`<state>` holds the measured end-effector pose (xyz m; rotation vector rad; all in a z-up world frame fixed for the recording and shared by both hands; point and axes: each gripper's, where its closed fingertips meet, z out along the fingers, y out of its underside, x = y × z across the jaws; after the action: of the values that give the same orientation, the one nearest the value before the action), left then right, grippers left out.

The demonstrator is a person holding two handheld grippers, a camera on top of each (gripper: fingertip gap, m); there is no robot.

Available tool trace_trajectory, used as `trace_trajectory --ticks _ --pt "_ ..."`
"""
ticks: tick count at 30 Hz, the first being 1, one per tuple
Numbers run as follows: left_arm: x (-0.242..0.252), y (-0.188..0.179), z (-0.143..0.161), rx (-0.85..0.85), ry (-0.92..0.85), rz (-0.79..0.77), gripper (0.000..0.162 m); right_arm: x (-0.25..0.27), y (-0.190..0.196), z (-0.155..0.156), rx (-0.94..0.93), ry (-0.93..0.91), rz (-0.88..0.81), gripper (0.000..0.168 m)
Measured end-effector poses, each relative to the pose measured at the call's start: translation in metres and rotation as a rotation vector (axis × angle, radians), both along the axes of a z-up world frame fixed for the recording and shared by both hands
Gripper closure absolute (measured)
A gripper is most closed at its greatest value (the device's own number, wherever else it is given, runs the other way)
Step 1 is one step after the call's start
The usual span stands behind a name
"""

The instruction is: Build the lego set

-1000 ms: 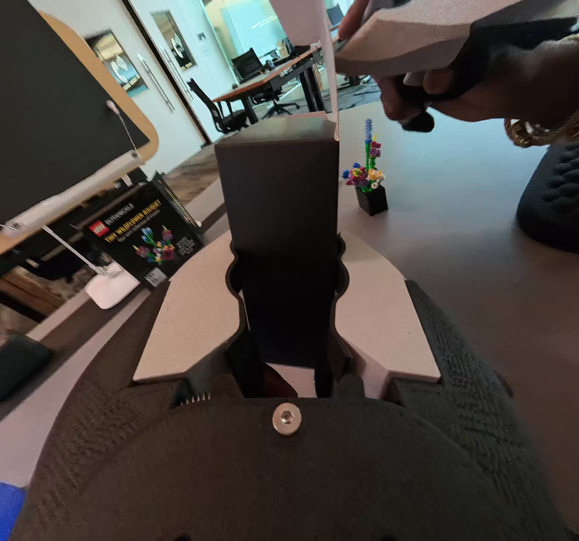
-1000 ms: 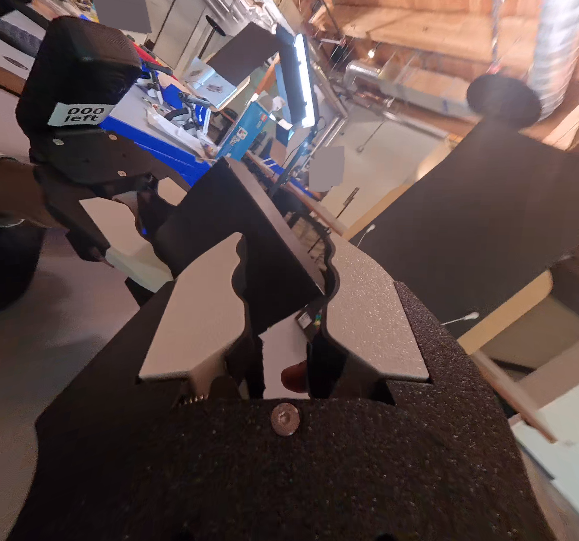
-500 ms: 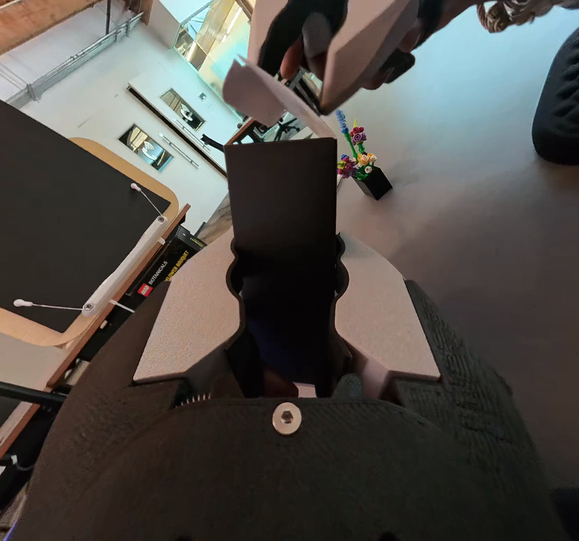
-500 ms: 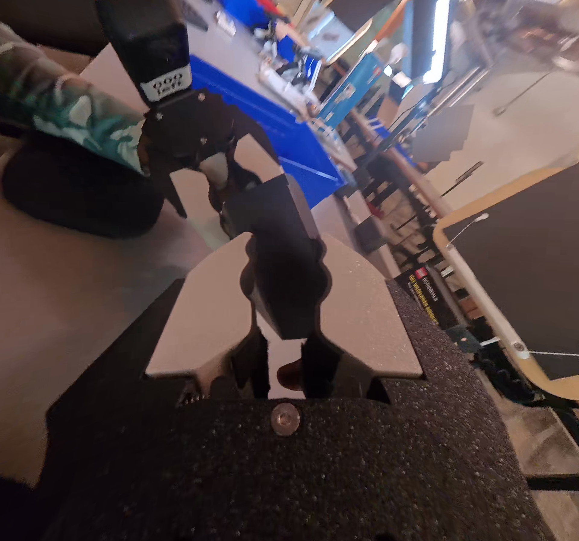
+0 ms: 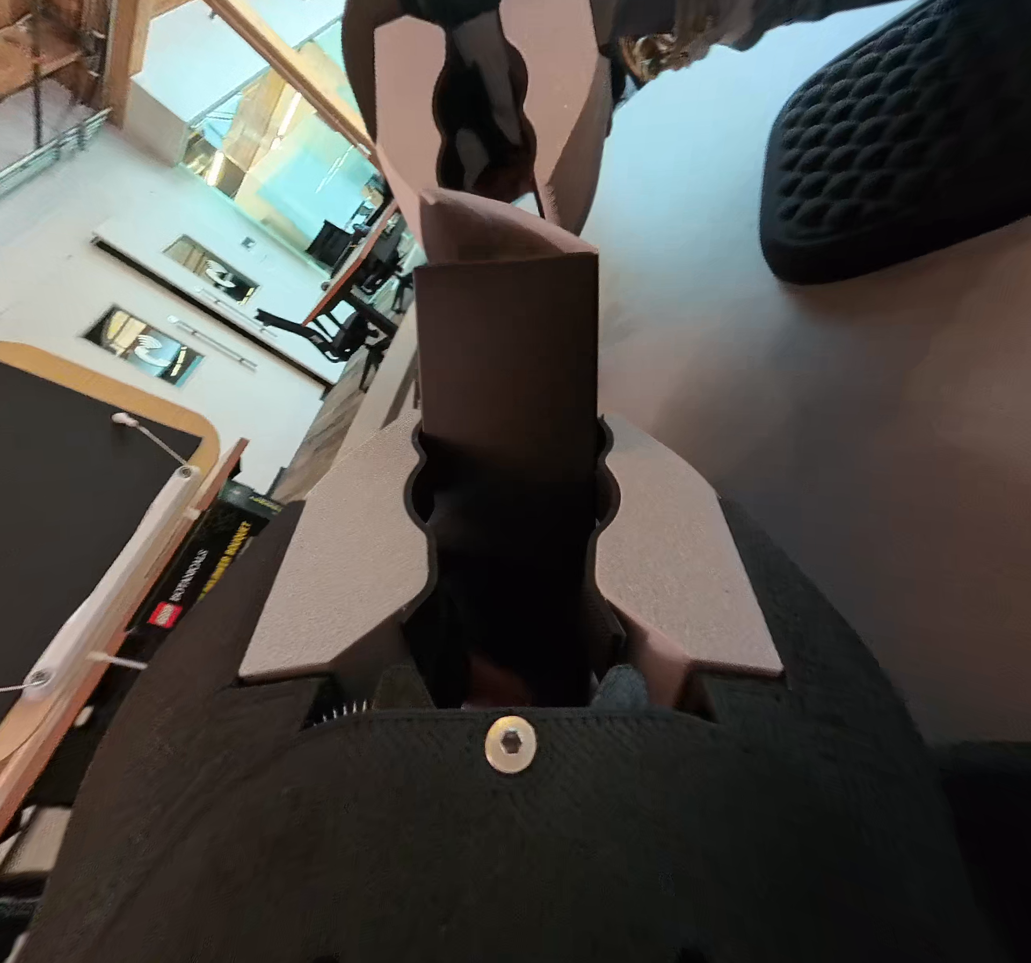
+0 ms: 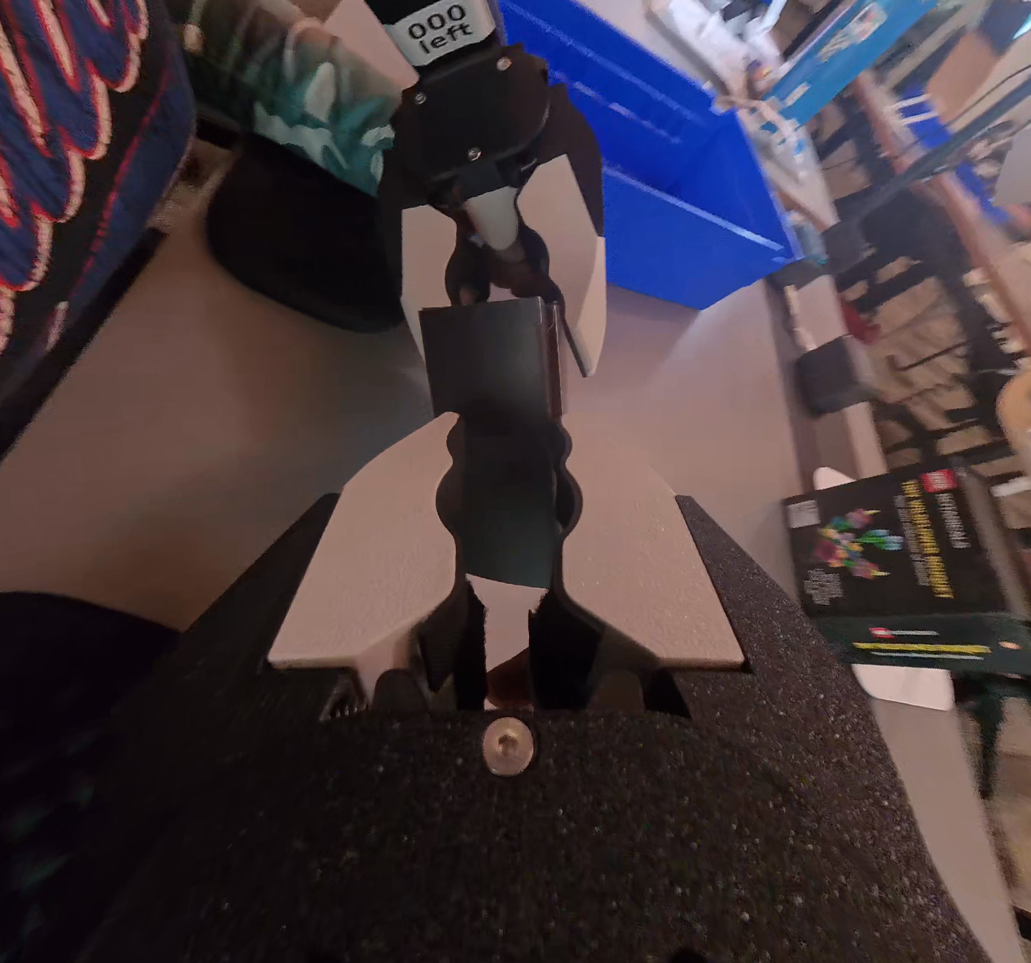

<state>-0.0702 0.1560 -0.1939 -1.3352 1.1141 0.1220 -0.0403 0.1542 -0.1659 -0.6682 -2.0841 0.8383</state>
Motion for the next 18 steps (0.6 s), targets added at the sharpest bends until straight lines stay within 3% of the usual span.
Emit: trace_trajectory --ticks 1,11,18 --pt "0.0023 -0.0013 -0.0024 -0.016 -0.005 -0.013 0.106 0.0015 -0.001 -0.0031 -0.013 -0.04 0.012 0.139" --pt "0.0005 -0.0054 -0.0021 -0.036 -0.072 -0.045 0.107 -0.0068 -0.0025 0.0021 -0.06 -0.176 0.004 0.142" --pt "0.0022 -0.0085 -0.0027 -0.013 -0.061 -0.058 0.106 -0.0061 -0.0004 0.0024 -0.276 -0.27 -0.033 0.149"
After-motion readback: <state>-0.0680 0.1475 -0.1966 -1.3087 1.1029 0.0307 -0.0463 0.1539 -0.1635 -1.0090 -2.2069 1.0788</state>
